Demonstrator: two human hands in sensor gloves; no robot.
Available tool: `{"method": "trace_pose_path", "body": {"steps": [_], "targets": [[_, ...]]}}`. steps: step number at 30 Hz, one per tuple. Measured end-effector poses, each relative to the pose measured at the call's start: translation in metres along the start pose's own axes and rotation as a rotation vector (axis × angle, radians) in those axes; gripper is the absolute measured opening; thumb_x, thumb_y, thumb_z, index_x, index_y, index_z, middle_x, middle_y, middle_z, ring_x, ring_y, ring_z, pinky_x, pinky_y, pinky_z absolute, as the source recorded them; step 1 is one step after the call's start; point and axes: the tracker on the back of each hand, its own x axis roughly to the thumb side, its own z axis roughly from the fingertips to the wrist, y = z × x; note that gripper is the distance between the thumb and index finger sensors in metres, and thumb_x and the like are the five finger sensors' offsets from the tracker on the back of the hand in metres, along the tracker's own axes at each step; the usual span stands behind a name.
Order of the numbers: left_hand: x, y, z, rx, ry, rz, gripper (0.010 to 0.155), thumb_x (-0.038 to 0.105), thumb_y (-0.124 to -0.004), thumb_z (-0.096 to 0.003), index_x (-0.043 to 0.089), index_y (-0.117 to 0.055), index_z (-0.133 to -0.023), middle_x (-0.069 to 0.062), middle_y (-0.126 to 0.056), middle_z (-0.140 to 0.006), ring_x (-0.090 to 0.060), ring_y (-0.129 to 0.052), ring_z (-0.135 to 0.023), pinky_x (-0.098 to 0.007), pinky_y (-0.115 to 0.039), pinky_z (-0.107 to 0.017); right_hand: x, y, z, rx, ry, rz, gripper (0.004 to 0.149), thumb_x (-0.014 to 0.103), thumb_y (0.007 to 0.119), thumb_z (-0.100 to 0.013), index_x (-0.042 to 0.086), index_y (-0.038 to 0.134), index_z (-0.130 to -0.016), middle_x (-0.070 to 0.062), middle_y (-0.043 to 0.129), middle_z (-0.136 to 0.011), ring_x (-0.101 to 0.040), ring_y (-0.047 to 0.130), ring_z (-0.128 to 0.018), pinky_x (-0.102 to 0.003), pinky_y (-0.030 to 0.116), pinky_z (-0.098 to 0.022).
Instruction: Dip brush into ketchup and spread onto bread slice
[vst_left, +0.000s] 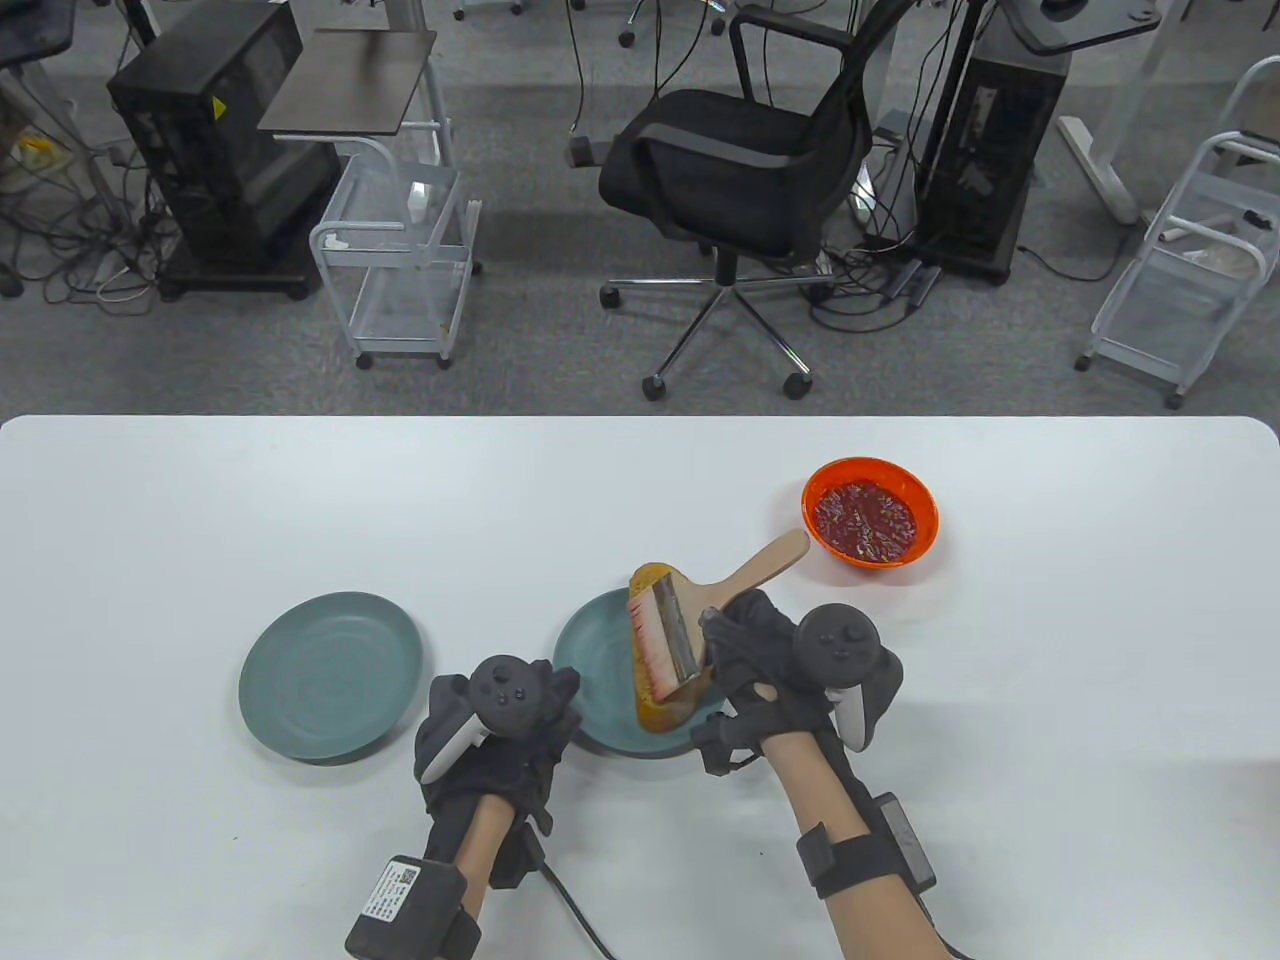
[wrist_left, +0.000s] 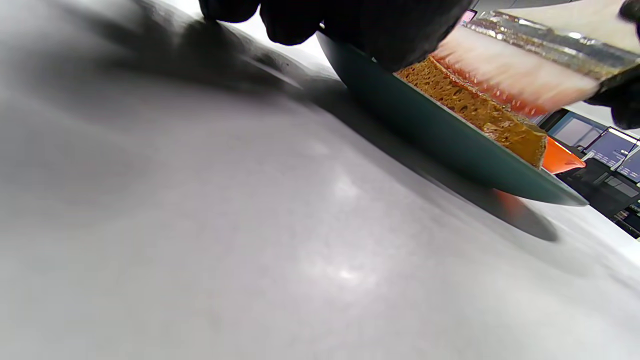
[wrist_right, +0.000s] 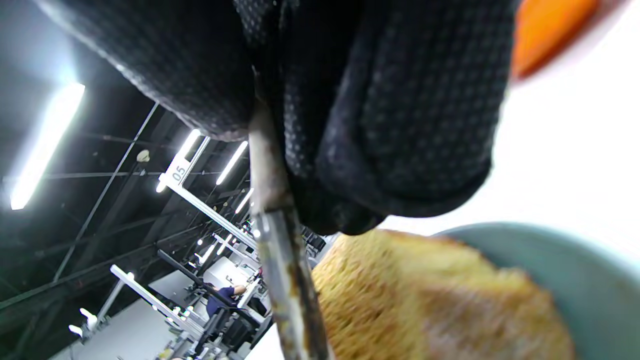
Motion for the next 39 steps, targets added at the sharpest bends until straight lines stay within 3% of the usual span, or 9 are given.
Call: {"method": "trace_pose_path", "body": {"steps": [6,8,11,13,16,25,32,35,39], "targets": [[0.001,0.0,0.0,0.0,0.003,-0.006,0.052,0.039,-0.065,-0.0646,0.023,-0.057,-0.113,-0.015,-0.047,-0.119,-0.046,-0.04,-0.109,-0.06,-0.037,-0.071,0.0,-0.023,-0.001,-0.164,-0.077,0.121,0.046,0.032,0.088,-0.049,0.003,0.079,-0.084,-0.022,0.093,-0.066,-0.027,0.113,-0.038,-0.029,0.1,-0.022],[0.002,0.0,0.0,0.0,0.005,-0.009,0.052,0.039,-0.064,-0.0647,0.023,-0.057,-0.113,-0.016,-0.048,-0.119,-0.045,-0.04,-0.109,-0.06,-0.037,-0.071,0.0,-0.021,-0.002,-0.13,-0.055,0.054,0.046,0.032,0.088,-0.049,0.003,0.079,-0.084,-0.022,0.093,-0.066,-0.027,0.113,-0.038,-0.029,0.1,-0.021],[0.002,0.0,0.0,-0.001,0.006,-0.008,0.052,0.039,-0.064,-0.0647,0.023,-0.057,-0.113,-0.015,-0.047,-0.119,-0.045,-0.04,-0.109,-0.06,-0.036,-0.071,0.001,-0.006,-0.001,0.01,0.018,-0.106,0.046,0.03,0.089,-0.049,0.001,0.08,-0.084,-0.024,0.092,-0.066,-0.03,0.112,-0.037,-0.031,0.099,-0.021],[0.001,-0.001,0.0,0.001,0.003,-0.007,0.052,0.039,-0.064,-0.0646,0.024,-0.057,-0.113,-0.015,-0.047,-0.119,-0.045,-0.04,-0.109,-0.06,-0.036,-0.071,0.002,0.005,0.001,0.083,0.043,-0.121,0.046,0.03,0.089,-0.049,0.001,0.079,-0.084,-0.024,0.092,-0.066,-0.03,0.112,-0.038,-0.032,0.099,-0.021],[0.001,-0.001,0.0,0.0,0.002,-0.01,0.052,0.039,-0.064,-0.0648,0.023,-0.057,-0.113,-0.015,-0.047,-0.119,-0.045,-0.04,-0.109,-0.06,-0.036,-0.072,0.004,0.007,0.0,0.106,0.022,-0.046,0.046,0.029,0.089,-0.049,0.001,0.079,-0.085,-0.025,0.092,-0.067,-0.032,0.111,-0.039,-0.033,0.099,-0.022],[0.001,-0.001,0.001,-0.005,0.004,-0.011,0.052,0.04,-0.064,-0.0649,0.024,-0.056,-0.114,-0.015,-0.047,-0.119,-0.045,-0.039,-0.109,-0.06,-0.036,-0.072,-0.002,-0.023,-0.006,-0.088,-0.043,0.083,0.046,0.031,0.088,-0.049,0.003,0.078,-0.085,-0.022,0.092,-0.068,-0.029,0.112,-0.04,-0.031,0.099,-0.023],[0.001,-0.001,0.001,-0.005,0.004,-0.011,0.052,0.04,-0.063,-0.065,0.024,-0.056,-0.114,-0.015,-0.047,-0.119,-0.045,-0.039,-0.109,-0.06,-0.036,-0.071,0.001,-0.002,-0.004,0.114,-0.007,-0.154,0.046,0.03,0.088,-0.05,0.003,0.078,-0.086,-0.023,0.091,-0.069,-0.031,0.111,-0.041,-0.033,0.098,-0.024],[0.0,-0.001,0.001,-0.005,0.003,-0.011,0.052,0.04,-0.063,-0.0649,0.024,-0.056,-0.114,-0.015,-0.047,-0.119,-0.045,-0.039,-0.109,-0.06,-0.036,-0.072,0.003,0.005,-0.002,0.126,-0.034,-0.085,0.046,0.03,0.088,-0.05,0.003,0.078,-0.086,-0.024,0.091,-0.069,-0.032,0.111,-0.041,-0.034,0.098,-0.024],[0.001,-0.001,0.001,-0.006,0.003,-0.012,0.052,0.04,-0.063,-0.065,0.024,-0.056,-0.114,-0.015,-0.047,-0.119,-0.045,-0.039,-0.109,-0.06,-0.036,-0.072,0.001,-0.006,-0.005,0.07,-0.079,0.053,0.046,0.032,0.087,-0.05,0.004,0.078,-0.086,-0.022,0.091,-0.069,-0.029,0.111,-0.042,-0.033,0.098,-0.025]]}}
